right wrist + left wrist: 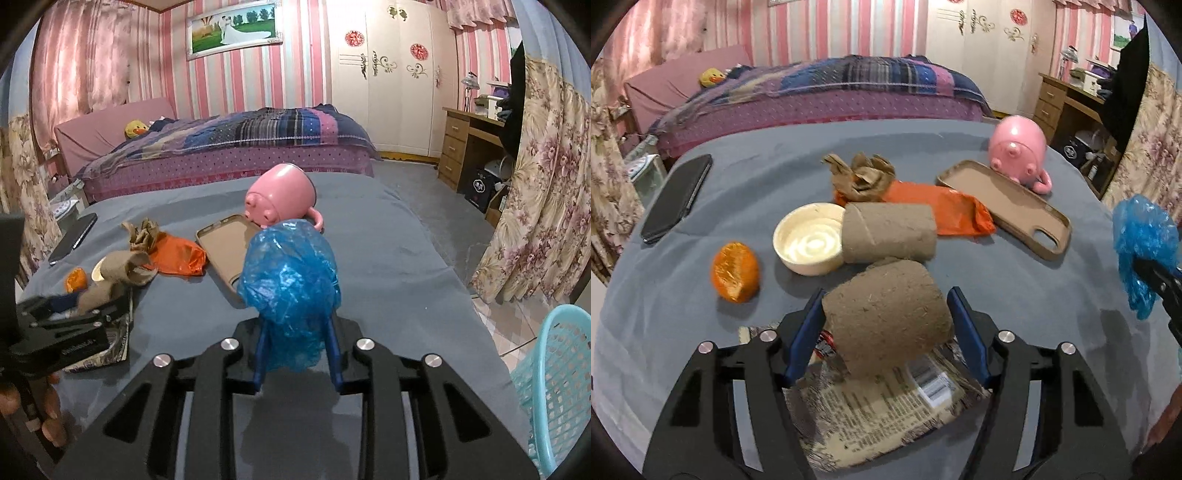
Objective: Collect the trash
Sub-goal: 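Grasp the blue plastic bag with the right tool while the left tool grasps the cardboard tube, then carry the cardboard tube and blue bag in both tools to the blue basket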
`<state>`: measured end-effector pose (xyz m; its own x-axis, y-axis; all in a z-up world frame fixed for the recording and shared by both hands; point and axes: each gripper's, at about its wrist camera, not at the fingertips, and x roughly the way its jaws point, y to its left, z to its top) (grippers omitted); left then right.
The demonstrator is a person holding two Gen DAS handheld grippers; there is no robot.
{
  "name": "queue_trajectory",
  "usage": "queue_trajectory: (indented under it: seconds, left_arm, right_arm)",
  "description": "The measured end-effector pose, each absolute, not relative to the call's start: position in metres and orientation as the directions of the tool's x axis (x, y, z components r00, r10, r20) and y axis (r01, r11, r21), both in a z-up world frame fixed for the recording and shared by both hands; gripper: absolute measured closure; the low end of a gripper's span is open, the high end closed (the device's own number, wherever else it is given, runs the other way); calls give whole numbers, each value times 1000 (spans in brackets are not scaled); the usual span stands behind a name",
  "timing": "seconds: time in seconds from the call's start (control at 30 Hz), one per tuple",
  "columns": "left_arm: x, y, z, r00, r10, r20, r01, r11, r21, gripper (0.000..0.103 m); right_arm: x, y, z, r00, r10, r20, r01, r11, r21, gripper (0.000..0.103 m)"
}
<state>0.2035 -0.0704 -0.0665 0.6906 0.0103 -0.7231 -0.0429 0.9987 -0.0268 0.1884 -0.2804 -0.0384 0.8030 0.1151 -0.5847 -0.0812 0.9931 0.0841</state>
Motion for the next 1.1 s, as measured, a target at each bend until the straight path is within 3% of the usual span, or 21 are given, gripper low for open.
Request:
queue_trajectory:
  seconds: [0.4,0.7,1.1]
  left_arm:
    - [168,-87,-28,785,2,-619,20,999,28,41]
    - [152,-87,-11,808,-21,-588,24,1000,-3,41]
    - [131,-127,13,838,-118,-533,113,993,-42,41]
  right_arm:
    - [182,-287,-39,812,67,-580,-45,998,52,77]
    - [159,-310,-31,819,25,-573,-25,1000,8,77]
    - [105,-399,2,841,-127,-526,151,989,3,77]
